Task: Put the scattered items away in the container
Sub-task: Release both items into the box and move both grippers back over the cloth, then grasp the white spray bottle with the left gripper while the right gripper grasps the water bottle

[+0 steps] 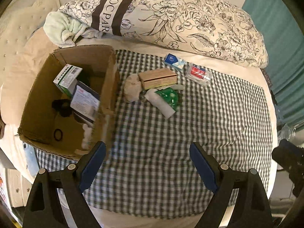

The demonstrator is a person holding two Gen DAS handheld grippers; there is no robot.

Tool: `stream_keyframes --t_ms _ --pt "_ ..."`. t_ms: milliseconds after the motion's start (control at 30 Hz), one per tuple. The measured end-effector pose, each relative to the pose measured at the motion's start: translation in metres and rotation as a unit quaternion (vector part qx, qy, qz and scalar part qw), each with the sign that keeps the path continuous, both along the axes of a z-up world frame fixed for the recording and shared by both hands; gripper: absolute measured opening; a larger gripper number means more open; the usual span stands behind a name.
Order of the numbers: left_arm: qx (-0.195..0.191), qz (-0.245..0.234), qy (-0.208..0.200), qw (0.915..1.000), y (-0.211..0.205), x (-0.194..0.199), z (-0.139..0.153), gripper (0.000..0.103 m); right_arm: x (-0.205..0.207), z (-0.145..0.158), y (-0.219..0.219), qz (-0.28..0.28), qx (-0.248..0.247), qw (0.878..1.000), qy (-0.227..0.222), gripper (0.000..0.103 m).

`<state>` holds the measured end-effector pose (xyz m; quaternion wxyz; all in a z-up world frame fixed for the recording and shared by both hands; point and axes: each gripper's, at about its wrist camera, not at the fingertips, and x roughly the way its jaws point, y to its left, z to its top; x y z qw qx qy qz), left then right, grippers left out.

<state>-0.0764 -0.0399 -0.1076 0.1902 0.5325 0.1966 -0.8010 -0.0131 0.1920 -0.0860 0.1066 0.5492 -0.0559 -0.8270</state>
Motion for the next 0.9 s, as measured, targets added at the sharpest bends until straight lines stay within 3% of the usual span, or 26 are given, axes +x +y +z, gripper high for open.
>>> stream_keyframes --t_ms 400,900 --pt "-0.002 0.003 -0.007 1.0000 0.017 -0.051 -0.026 0.092 -0.036 -0.031 0.017 0.009 -0.008 1.000 -0.016 0.060" --pt "0.035 0.032 -0.026 0.9985 -0.008 -0.113 -0.081 0.092 -0.115 -0.055 0.011 0.043 0.020 0.998 -0.046 0.060"
